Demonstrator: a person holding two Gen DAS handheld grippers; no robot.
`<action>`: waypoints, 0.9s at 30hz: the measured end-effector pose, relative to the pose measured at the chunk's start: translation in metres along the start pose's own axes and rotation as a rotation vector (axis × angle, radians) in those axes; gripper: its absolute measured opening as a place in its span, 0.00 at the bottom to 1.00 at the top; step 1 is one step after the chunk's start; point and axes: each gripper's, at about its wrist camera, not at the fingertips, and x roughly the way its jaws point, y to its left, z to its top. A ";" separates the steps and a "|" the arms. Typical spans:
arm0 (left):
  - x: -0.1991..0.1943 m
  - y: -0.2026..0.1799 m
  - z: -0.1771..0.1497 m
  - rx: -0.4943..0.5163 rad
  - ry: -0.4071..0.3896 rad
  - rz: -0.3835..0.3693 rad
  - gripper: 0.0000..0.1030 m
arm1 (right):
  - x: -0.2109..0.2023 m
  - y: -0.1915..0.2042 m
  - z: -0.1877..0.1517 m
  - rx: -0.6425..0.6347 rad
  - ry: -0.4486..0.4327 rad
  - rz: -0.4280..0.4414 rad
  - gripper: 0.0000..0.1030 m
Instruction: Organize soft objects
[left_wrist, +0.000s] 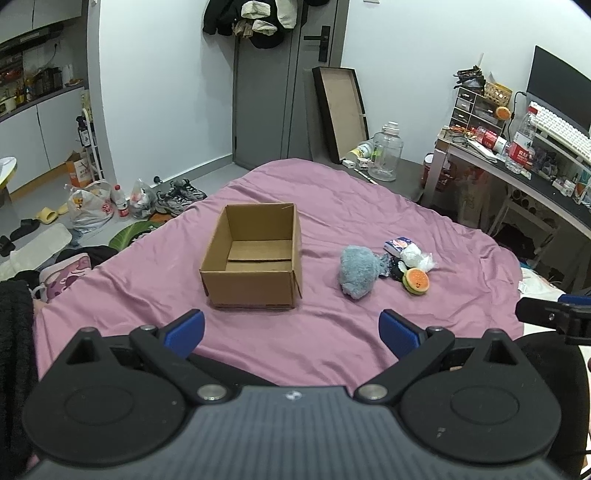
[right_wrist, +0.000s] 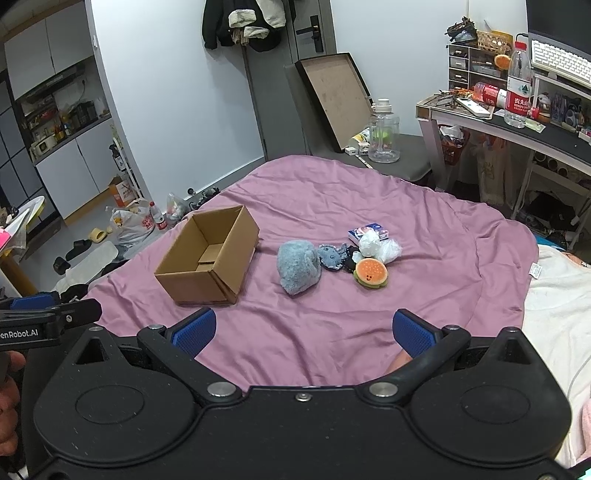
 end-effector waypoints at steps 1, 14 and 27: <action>0.000 0.000 -0.001 -0.001 0.000 -0.004 0.97 | -0.001 0.000 0.000 -0.002 -0.001 -0.001 1.00; 0.000 -0.001 -0.001 -0.007 -0.008 0.002 0.97 | -0.001 0.002 0.001 0.000 0.003 0.000 1.00; 0.005 0.000 -0.002 -0.004 -0.003 0.002 0.97 | 0.005 0.001 0.001 0.008 0.014 0.003 1.00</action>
